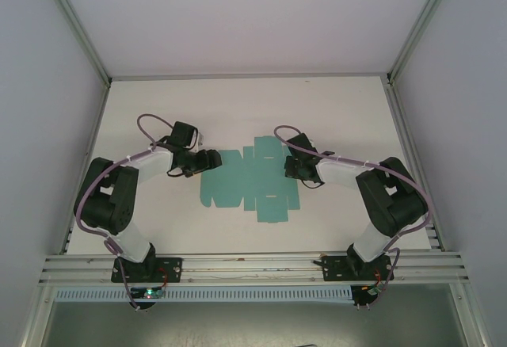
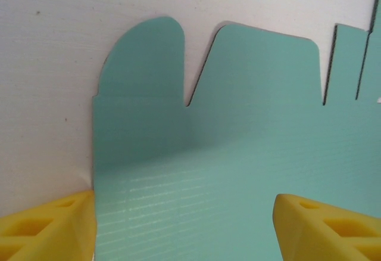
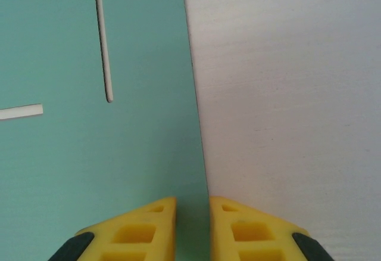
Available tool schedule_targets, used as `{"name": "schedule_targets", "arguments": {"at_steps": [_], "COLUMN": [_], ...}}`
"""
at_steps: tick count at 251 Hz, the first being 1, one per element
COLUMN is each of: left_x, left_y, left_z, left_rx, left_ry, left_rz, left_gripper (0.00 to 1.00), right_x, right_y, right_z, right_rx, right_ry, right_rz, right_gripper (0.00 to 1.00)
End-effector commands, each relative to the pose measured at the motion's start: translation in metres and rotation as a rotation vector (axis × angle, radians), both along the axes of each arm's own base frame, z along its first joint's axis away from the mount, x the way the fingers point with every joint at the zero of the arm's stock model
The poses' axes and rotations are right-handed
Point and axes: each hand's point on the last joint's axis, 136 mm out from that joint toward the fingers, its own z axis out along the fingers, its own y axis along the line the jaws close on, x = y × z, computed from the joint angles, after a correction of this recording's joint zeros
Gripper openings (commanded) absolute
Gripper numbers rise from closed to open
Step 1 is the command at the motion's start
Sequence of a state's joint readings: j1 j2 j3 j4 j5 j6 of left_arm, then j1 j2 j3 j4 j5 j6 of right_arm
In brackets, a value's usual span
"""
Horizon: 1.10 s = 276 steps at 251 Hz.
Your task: Assemble paper box
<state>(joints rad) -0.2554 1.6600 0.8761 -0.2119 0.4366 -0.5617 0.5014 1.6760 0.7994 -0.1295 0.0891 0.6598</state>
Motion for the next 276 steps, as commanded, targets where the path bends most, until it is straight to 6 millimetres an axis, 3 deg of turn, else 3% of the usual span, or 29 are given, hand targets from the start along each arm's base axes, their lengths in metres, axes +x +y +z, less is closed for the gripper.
{"name": "schedule_targets", "arguments": {"at_steps": [1,50,96,123,151,185,216,228,250,276], "left_x": [-0.018,-0.02,-0.026,-0.024,-0.023,-0.022,-0.023,-0.024,-0.022,-0.02], "left_y": [-0.074,-0.076,-0.078,-0.079,-0.085,-0.072,-0.063,-0.063,-0.061,-0.057], "left_z": [0.062,0.122,0.143,0.138,0.118,0.08,0.069,0.068,0.069,0.076], "left_rx": [-0.393,-0.474,-0.534,-0.531,-0.491,-0.245,-0.11,-0.098,-0.088,-0.05], "left_ry": [-0.059,-0.263,-0.319,-0.319,-0.25,-0.154,-0.138,-0.133,-0.145,-0.179], "left_rz": [-0.214,-0.239,-0.254,-0.25,-0.253,-0.218,-0.217,-0.221,-0.217,-0.227], "left_gripper": [0.74,0.74,0.72,0.72,0.7,0.66,0.62,0.57,0.38,0.2], "right_x": [-0.06,-0.069,-0.071,-0.072,-0.073,-0.072,-0.072,-0.071,-0.066,-0.054], "right_y": [0.011,0.006,0.007,0.008,0.009,0.007,0.004,0.003,0.003,0.002], "right_z": [-0.058,-0.066,-0.068,-0.07,-0.071,-0.068,-0.066,-0.064,-0.057,-0.039], "right_rx": [0.044,0.036,0.058,0.063,0.073,0.068,0.052,0.049,0.053,0.076], "right_ry": [0.248,0.265,0.26,0.261,0.261,0.254,0.249,0.245,0.219,0.162], "right_rz": [0.065,0.058,0.058,0.057,0.057,0.051,0.048,0.046,0.051,0.056], "right_gripper": [0.18,0.14,0.14,0.14,0.15,0.16,0.17,0.18,0.18,0.24]}}
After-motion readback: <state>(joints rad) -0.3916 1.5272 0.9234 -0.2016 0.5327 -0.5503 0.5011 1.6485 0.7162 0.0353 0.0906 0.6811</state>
